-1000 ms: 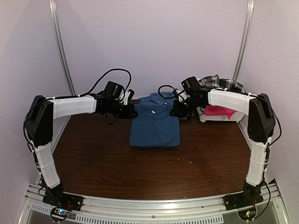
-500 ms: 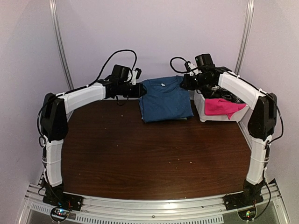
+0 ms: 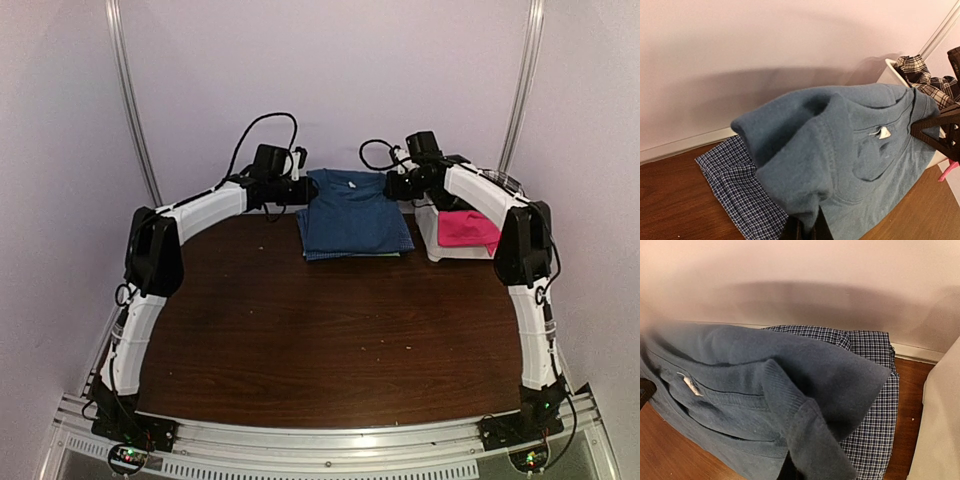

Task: Fold and stack the mixed laundry pile
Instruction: Place the square-folded T-shirt at the center of the board.

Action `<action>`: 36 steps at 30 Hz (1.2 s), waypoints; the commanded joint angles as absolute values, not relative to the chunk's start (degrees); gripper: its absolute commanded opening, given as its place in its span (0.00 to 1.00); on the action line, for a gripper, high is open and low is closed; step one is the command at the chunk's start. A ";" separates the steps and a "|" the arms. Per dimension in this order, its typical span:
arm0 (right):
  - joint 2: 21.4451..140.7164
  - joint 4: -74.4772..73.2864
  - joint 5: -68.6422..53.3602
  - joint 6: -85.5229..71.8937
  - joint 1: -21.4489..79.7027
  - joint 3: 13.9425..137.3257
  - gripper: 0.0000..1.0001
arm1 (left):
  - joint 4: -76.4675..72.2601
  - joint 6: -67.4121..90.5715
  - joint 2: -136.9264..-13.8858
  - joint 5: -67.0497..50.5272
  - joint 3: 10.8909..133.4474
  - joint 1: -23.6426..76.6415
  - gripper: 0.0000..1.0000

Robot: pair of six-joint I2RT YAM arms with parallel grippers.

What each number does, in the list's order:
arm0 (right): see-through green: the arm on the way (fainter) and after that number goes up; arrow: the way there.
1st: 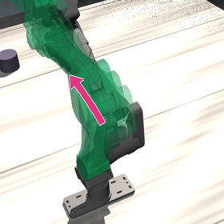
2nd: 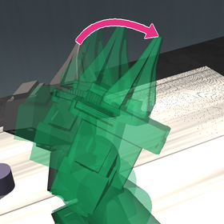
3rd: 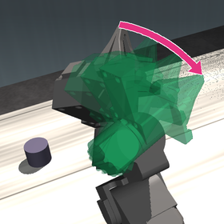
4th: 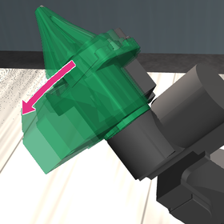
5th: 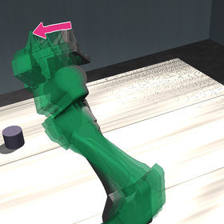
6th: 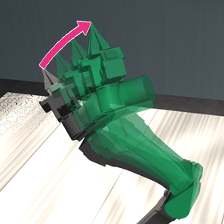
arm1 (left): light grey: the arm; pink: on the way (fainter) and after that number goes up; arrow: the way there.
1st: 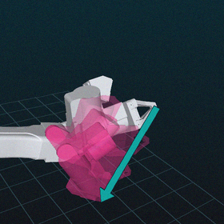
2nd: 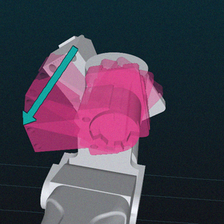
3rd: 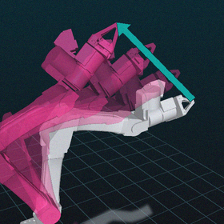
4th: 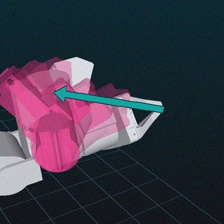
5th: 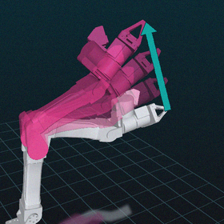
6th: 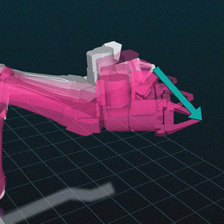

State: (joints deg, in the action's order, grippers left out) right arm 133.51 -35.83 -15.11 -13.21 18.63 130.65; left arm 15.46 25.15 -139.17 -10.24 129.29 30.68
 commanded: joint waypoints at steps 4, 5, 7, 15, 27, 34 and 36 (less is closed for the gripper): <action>138.51 -34.28 -11.75 -11.29 17.65 136.22 0.00 | 10.74 26.36 -142.55 -9.71 132.31 28.47 0.00; 139.31 -34.08 -11.42 -11.29 17.51 137.03 0.00 | 10.35 26.32 -142.96 -9.63 132.60 28.33 0.00; 140.57 -33.11 -10.95 -11.33 17.20 138.30 0.00 | 9.97 26.26 -144.05 -9.42 133.66 27.98 0.00; 145.27 -26.73 -8.50 -10.77 17.01 141.62 0.24 | 7.81 27.48 -148.83 -7.85 137.64 26.81 0.17; 138.61 -22.60 -5.86 -8.21 16.97 143.27 0.95 | 14.47 24.02 -145.19 2.53 142.37 26.10 0.84; 122.21 -17.16 -16.92 -12.93 14.04 128.44 1.00 | 15.92 23.23 -131.18 0.12 129.75 26.04 0.98; 115.38 -11.96 -23.63 -15.61 11.22 118.62 1.00 | 12.75 23.30 -124.48 -2.37 121.40 26.02 0.98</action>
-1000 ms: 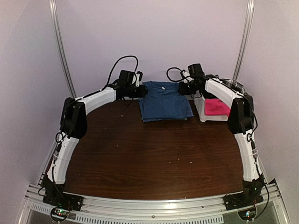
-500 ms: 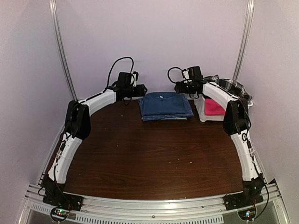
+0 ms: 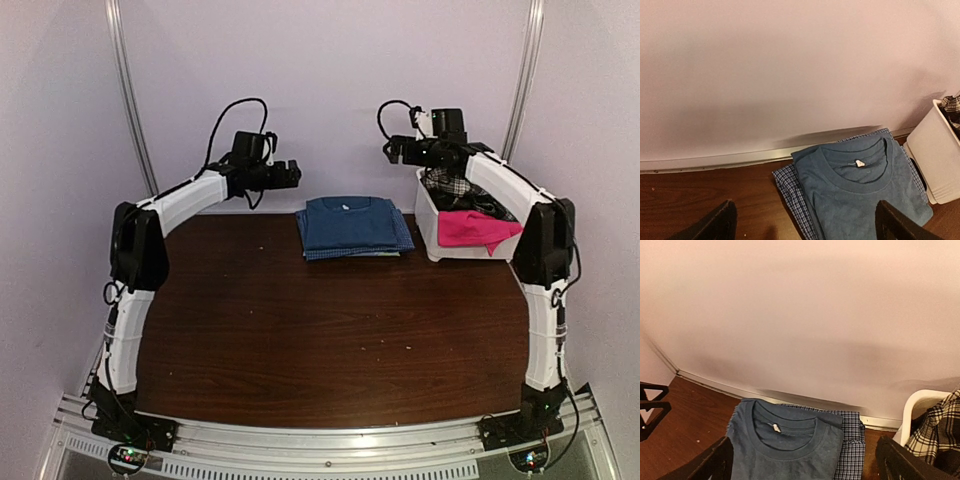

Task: Fold and stack the mixed laundry pile
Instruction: Place the square-folded T-shirt at the center of the board, then pick up the crumpled skirt from the bin.

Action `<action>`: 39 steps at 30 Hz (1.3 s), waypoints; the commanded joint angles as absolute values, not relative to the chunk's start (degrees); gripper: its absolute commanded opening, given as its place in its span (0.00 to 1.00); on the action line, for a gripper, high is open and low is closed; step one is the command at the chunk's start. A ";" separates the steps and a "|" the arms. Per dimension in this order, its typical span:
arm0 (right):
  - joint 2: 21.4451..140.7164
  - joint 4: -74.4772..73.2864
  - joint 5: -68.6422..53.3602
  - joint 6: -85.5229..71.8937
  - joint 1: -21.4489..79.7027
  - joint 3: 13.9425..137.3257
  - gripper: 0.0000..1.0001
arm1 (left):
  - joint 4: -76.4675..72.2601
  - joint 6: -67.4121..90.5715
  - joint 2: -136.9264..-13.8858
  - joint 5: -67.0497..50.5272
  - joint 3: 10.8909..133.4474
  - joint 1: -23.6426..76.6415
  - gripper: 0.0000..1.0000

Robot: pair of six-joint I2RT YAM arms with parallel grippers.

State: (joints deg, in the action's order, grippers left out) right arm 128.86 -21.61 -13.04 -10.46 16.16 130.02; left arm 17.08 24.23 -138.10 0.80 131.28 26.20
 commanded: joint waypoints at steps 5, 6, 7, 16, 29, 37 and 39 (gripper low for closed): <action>105.11 -21.12 -24.72 -15.88 6.87 115.61 1.00 | 12.42 23.69 -111.88 -5.07 107.06 26.15 0.98; 103.47 -24.46 -22.85 -13.79 6.70 115.29 1.00 | 13.51 23.80 -110.33 -5.01 105.62 26.37 0.98; 100.99 -26.22 -20.86 -12.29 6.53 113.01 1.00 | 14.01 23.65 -108.71 -4.72 103.91 26.69 0.98; 89.81 -36.46 -8.41 5.52 4.74 95.94 1.00 | 16.68 23.29 -97.65 -0.88 90.94 30.78 0.98; 104.01 -35.09 8.58 15.48 7.47 101.47 1.00 | 18.14 22.42 -94.32 1.03 86.99 31.55 0.98; 117.44 -38.98 15.92 14.90 6.59 117.37 0.18 | 22.52 19.04 -94.67 5.12 90.11 31.37 0.98; 117.10 -37.66 18.05 14.68 6.13 119.68 0.00 | 22.68 18.70 -94.73 5.44 90.17 31.29 0.98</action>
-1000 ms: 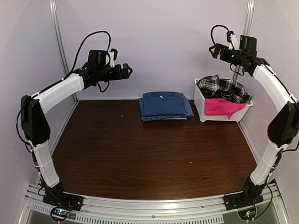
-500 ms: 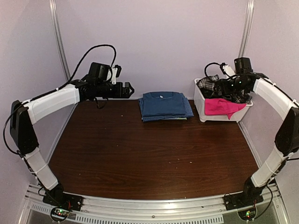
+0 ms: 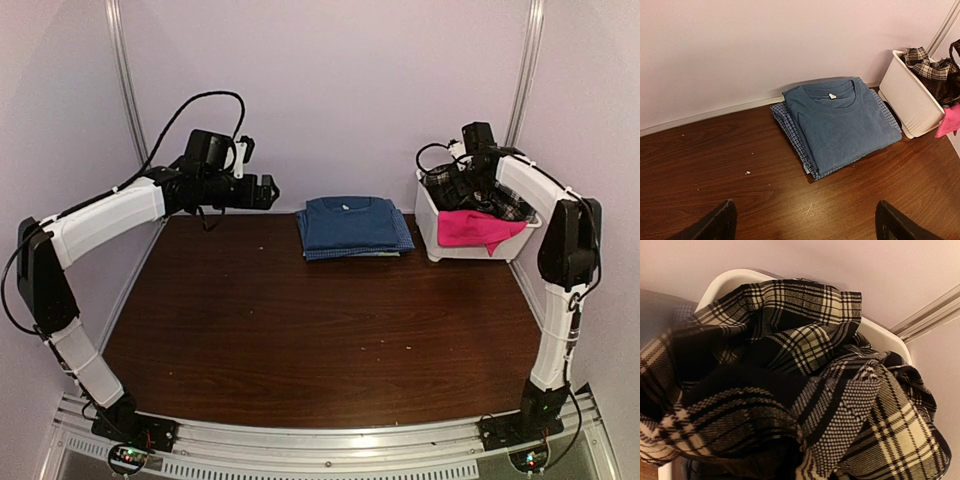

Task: Fold and stack the mixed laundry pile
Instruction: Pick up the crumpled skirt from the bin.

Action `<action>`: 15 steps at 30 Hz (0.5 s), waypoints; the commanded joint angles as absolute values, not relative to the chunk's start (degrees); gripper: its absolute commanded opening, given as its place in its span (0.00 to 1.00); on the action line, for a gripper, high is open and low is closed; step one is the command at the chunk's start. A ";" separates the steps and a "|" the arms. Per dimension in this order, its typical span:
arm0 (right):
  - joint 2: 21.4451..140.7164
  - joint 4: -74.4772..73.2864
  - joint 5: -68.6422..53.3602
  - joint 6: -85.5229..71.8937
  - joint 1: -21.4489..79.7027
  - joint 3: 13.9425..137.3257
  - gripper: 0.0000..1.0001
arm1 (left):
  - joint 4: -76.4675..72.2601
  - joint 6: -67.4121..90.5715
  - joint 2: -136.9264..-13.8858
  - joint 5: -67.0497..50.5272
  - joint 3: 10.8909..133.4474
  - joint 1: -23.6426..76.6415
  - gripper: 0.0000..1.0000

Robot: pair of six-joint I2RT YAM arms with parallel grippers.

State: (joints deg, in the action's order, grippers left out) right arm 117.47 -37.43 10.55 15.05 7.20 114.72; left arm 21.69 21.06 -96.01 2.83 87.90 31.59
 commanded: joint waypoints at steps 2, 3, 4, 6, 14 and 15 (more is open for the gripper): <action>116.09 -35.82 18.79 14.16 5.70 122.72 0.00 | 22.61 18.79 -94.94 5.56 90.11 31.13 0.98; 115.62 -35.00 18.85 13.62 5.51 124.74 0.00 | 22.55 18.94 -95.04 5.54 90.09 31.02 0.98; 115.16 -34.33 19.08 13.12 5.46 126.94 0.00 | 22.37 19.17 -95.26 5.54 90.09 30.96 0.98; 114.36 -33.02 18.92 12.15 5.44 131.28 0.00 | 21.80 19.48 -95.66 4.73 90.00 30.94 0.97; 108.96 -24.35 15.82 9.76 5.25 138.09 0.00 | 19.84 21.67 -97.24 3.46 90.35 30.94 0.98; 108.45 -23.59 16.02 9.82 5.08 138.62 0.00 | 19.66 21.97 -97.29 3.33 90.33 30.94 0.98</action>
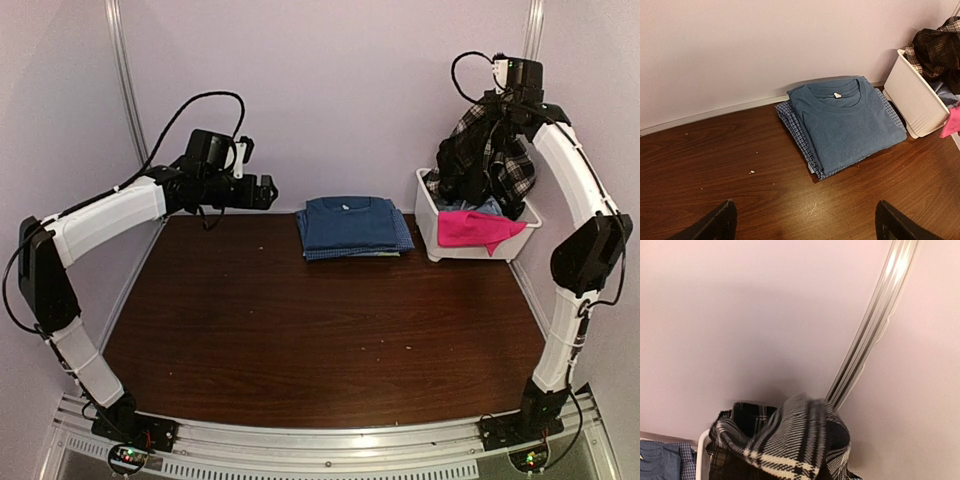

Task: Fold and stack the mixed laundry pile
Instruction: Pick up the crumpled skirt from the bin, then place the crumpled skirt at the center of the board.

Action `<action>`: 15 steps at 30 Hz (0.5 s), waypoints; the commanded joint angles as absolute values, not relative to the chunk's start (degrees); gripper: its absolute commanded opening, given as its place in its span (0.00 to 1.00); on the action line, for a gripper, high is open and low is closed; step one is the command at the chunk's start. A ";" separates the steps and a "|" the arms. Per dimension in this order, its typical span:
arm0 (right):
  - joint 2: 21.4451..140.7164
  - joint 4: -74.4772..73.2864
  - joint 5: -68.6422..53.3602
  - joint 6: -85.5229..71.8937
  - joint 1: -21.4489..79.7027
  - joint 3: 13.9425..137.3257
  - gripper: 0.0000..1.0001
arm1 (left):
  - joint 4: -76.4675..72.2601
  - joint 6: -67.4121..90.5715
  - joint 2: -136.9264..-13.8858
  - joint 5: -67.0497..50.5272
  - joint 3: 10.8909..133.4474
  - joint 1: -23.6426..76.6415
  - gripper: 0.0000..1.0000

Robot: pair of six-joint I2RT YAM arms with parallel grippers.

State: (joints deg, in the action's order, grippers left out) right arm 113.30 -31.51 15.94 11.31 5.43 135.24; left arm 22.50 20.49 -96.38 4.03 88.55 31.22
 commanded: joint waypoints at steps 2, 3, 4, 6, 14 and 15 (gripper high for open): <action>107.54 -22.01 14.77 9.05 4.43 139.41 0.00 | 19.21 22.32 -97.34 3.06 90.23 30.94 0.98; 107.13 -21.30 13.94 8.31 4.07 139.80 0.00 | 19.13 22.49 -97.37 3.01 90.18 30.94 0.98; 106.78 -20.67 13.26 7.60 3.72 140.41 0.00 | 19.04 22.54 -97.38 3.05 90.11 30.94 0.98; 106.12 -19.44 11.24 6.08 3.24 141.55 0.00 | 19.04 22.71 -97.38 3.07 90.09 30.94 0.98; 102.12 -13.21 -11.79 -8.11 3.43 143.24 0.00 | 18.38 23.92 -97.21 3.79 89.44 30.94 0.98; 101.68 -11.36 -15.02 -11.06 3.61 143.20 0.00 | 18.20 24.13 -97.21 3.82 89.39 30.87 0.98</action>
State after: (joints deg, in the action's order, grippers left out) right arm 106.67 -22.33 0.91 0.56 3.11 140.55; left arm 21.80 22.74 -97.10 3.81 88.58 31.22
